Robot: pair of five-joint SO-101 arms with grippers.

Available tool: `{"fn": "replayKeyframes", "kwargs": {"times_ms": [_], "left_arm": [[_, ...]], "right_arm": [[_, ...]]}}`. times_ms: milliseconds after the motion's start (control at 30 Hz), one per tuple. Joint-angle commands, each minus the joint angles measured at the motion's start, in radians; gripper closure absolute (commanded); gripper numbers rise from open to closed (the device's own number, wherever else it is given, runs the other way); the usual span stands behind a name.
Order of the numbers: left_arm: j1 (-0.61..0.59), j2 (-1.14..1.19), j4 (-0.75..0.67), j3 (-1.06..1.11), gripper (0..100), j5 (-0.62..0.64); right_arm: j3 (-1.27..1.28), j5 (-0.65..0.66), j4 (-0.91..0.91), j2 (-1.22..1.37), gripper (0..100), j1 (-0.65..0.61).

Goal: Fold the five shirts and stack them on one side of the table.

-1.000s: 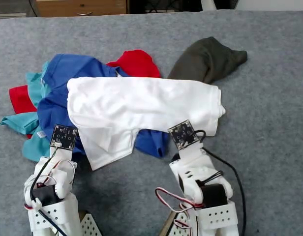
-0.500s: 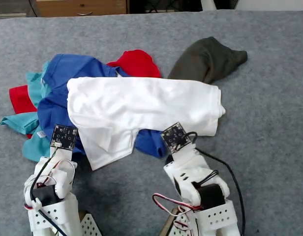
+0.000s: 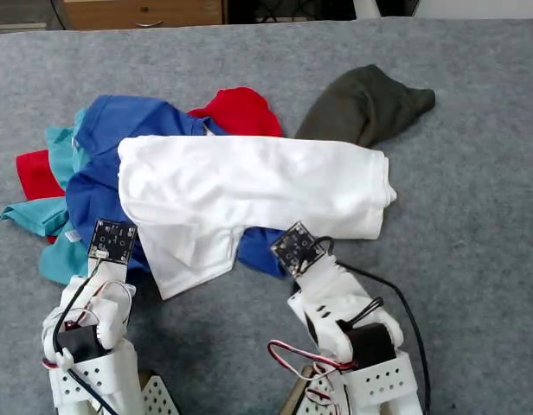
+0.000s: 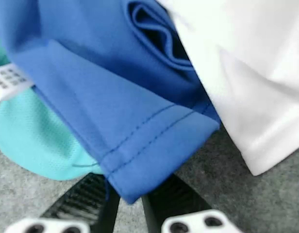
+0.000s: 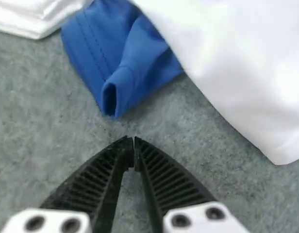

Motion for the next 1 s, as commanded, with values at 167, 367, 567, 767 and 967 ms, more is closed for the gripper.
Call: {"fn": "replayKeyframes", "kwargs": {"times_ms": [167,367,567,767,967], "left_arm": [[-0.002,-0.006,-0.011,0.015,97,-0.006],[-0.002,-0.006,-0.011,0.015,97,-0.006],[-0.002,-0.006,-0.011,0.015,97,-0.006],[-0.002,-0.006,-0.011,0.015,97,-0.006],[-0.002,-0.006,-0.011,0.015,97,-0.006]], "right_arm": [[-0.12,0.017,0.038,-0.067,98.3,0.066],[-0.188,0.04,0.078,-0.058,98.3,0.069],[-0.271,0.04,0.041,0.117,98.3,0.069],[-0.529,-0.049,0.051,0.456,98.3,0.052],[-0.745,-0.219,0.11,0.743,98.2,-0.19]]}}
